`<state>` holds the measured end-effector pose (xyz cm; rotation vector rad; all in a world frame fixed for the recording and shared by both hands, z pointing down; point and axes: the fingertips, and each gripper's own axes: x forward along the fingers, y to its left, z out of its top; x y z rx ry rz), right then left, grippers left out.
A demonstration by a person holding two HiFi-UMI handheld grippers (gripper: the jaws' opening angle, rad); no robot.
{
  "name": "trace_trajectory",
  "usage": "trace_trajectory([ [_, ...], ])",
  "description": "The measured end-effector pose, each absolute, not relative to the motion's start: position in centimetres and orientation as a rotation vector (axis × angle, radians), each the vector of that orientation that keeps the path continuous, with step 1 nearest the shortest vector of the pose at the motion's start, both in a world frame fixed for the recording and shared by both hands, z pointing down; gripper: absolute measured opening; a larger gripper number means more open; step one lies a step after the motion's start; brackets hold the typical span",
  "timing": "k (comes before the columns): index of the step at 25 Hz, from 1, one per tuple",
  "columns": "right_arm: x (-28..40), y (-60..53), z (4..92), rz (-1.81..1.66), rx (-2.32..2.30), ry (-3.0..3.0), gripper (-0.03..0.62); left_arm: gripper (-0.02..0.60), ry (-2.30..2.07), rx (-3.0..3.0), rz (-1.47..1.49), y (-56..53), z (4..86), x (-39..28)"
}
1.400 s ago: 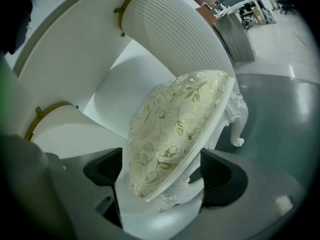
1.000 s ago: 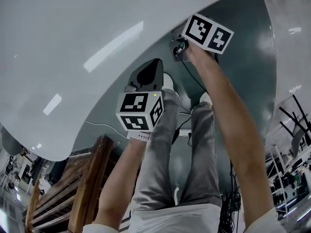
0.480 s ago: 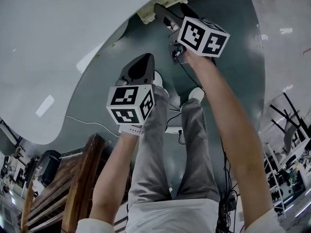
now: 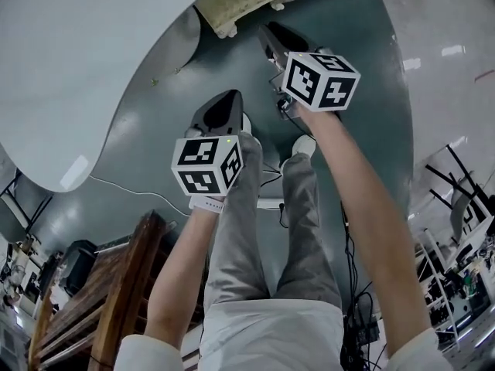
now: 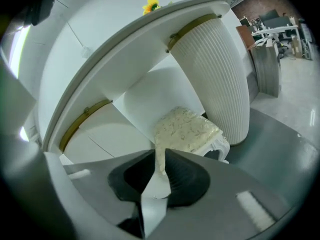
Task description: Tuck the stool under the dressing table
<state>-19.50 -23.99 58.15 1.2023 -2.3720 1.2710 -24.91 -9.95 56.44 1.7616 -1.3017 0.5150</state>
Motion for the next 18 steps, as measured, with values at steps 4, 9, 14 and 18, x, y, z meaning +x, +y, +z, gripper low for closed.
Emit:
trace_trajectory([
  [4,-18.1,-21.6,55.2,1.294,1.195,-2.389,0.051,0.009,-1.308,1.79,0.51,-9.0,53.4,-23.8],
  [9,-16.3,-19.3,51.3,1.288,1.176,-2.399,0.021,0.009,-1.316,1.822,0.504,-8.8,49.6,-22.6],
  [14,-14.0,-17.4,46.8,1.227,1.15,-2.416,0.021,0.009,-1.332,1.85,0.479,-8.1,45.3,-20.6],
  [18,-12.6,-15.9,43.0,1.152,1.129,-2.445,0.011,0.009,-1.339,1.858,0.451,-7.0,42.4,-19.4],
])
